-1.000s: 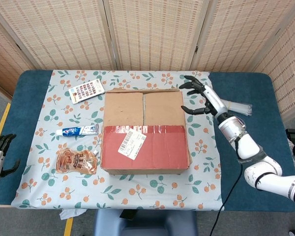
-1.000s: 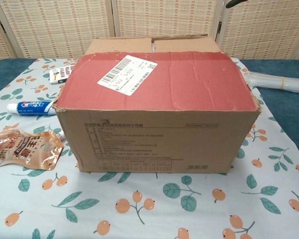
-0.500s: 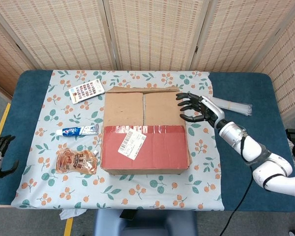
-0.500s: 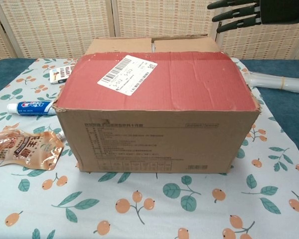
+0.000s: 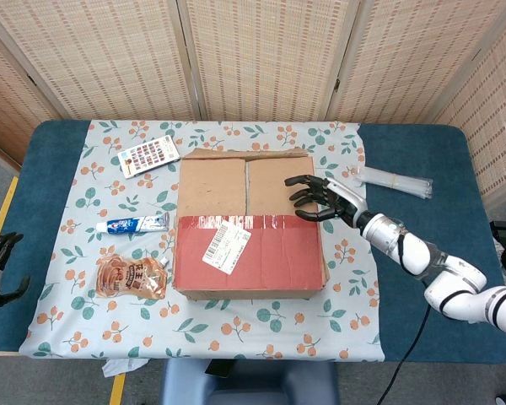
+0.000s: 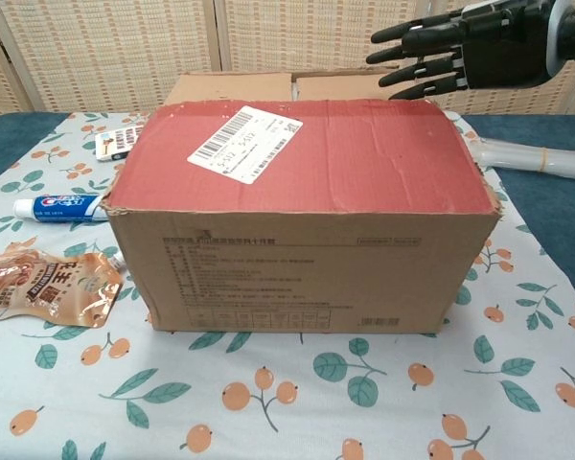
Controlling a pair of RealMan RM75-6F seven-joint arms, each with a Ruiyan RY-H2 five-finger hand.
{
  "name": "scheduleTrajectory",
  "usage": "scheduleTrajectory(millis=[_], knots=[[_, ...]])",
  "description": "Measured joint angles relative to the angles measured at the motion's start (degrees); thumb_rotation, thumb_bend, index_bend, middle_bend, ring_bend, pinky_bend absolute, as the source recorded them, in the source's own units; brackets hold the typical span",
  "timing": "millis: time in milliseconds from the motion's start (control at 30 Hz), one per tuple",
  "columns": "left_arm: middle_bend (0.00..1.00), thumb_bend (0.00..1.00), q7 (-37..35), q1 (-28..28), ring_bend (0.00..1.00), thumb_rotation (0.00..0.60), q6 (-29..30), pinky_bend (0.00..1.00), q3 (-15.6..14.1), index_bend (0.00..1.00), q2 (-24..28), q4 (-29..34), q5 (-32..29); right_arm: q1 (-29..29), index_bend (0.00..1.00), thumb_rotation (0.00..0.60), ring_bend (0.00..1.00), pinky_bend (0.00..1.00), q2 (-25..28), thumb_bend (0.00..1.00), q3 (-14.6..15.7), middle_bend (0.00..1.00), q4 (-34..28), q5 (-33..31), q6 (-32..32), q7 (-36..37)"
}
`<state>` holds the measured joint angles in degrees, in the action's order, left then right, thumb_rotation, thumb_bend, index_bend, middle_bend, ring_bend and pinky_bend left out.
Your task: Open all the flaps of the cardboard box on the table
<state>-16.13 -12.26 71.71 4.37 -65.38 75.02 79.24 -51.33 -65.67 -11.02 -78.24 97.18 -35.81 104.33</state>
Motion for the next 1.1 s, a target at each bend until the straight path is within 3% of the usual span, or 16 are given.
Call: scheduleTrajectory(millis=[400,767,967,1100], knots=[[0.09,0.47,1.58,0.23,0.05,0.6,0.46,0.0,-0.06,0.11,0.15,0.98,-0.01,-2.32,0.22,0.6,0.26,0.29,2.18,0.34,7.09,0.15,-1.57,2.2,-6.61,5.55],[0.09,0.47,3.73,0.08,0.05,0.6,0.34,0.0,-0.15,0.11,0.0,1.8,-0.05,-1.93,0.2,0.6,0.25,0.31,7.65,0.34,10.23,0.14,-7.75,2.75,-13.35,5.18],[0.09,0.47,4.27,0.36,0.05,0.6,0.65,0.0,0.08,0.11,0.01,2.01,-0.76,-0.88,0.19,0.6,0.23,0.31,12.83,0.34,10.57,0.13,-15.17,2.46,-16.1,1.72],[0.09,0.47,4.76,0.57,0.05,0.6,1.36,0.0,0.07,0.11,0.09,2.49,-0.34,0.75,0.18,0.6,0.23,0.31,18.09,0.34,10.7,0.13,-23.26,2.75,-19.23,-4.07]])
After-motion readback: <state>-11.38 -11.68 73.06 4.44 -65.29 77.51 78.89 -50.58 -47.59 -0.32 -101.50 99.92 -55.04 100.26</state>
